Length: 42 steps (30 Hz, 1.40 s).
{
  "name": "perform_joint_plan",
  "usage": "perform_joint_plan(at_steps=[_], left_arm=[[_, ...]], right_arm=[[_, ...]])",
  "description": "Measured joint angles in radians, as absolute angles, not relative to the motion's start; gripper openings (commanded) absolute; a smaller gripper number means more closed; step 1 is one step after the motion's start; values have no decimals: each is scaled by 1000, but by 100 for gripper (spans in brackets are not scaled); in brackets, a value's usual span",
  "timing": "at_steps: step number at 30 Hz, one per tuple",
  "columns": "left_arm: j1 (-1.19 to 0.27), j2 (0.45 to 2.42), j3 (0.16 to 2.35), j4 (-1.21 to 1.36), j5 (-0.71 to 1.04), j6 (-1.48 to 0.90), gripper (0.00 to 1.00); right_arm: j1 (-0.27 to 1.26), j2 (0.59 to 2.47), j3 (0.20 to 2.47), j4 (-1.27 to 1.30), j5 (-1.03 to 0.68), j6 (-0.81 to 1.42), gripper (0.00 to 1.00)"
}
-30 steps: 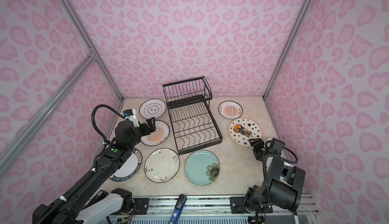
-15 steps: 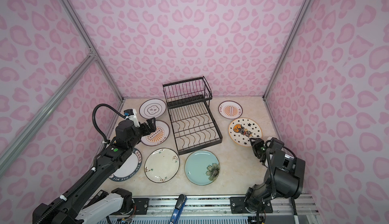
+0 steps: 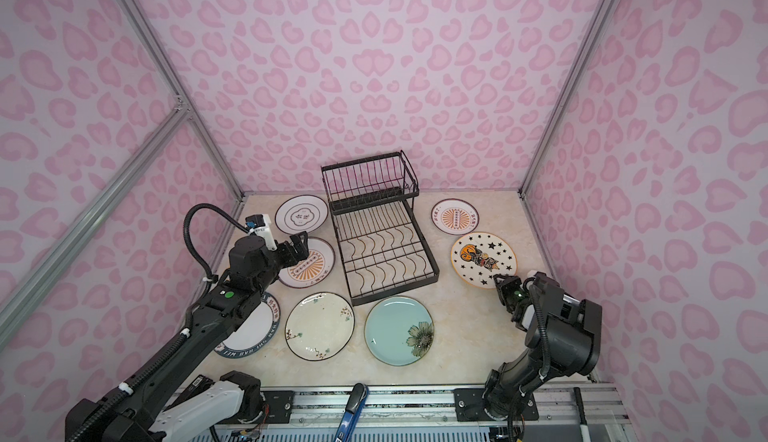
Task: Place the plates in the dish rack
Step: 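Tilt the star-print plate up onto its edge with the right gripper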
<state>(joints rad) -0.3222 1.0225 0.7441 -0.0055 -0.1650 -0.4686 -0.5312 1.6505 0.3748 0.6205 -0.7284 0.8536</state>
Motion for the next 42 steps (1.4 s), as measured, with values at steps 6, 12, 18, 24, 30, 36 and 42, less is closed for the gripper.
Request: perform_joint_plan(at_steps=[6,12,18,24,30,36,42], left_arm=[[-323,1026,753,-5,-165,-468,98],[-324,1029,756,-6,-165,-468,98],[-326,1031,757,-6,-164,-468,98],[-327,1032,757,-7,-164,-467,98],[-327,1050,776,-11,-153,-466,98],[-329,1060,780,-11,-134,-469,98],[-332,1060,790,-12,-127,-470,98]], right_arm=[[-532,1666,372,636,-728,856,19],[-532,1671,372,638,-728,870,13],[-532,1661,373,622,-733,886,8],[-531,1618,384,542,-733,886,0],[-530,1538,405,434,-725,859,0],[-530,1455,443,311,-707,816,0],[-530,1362,495,144,-665,762,0]])
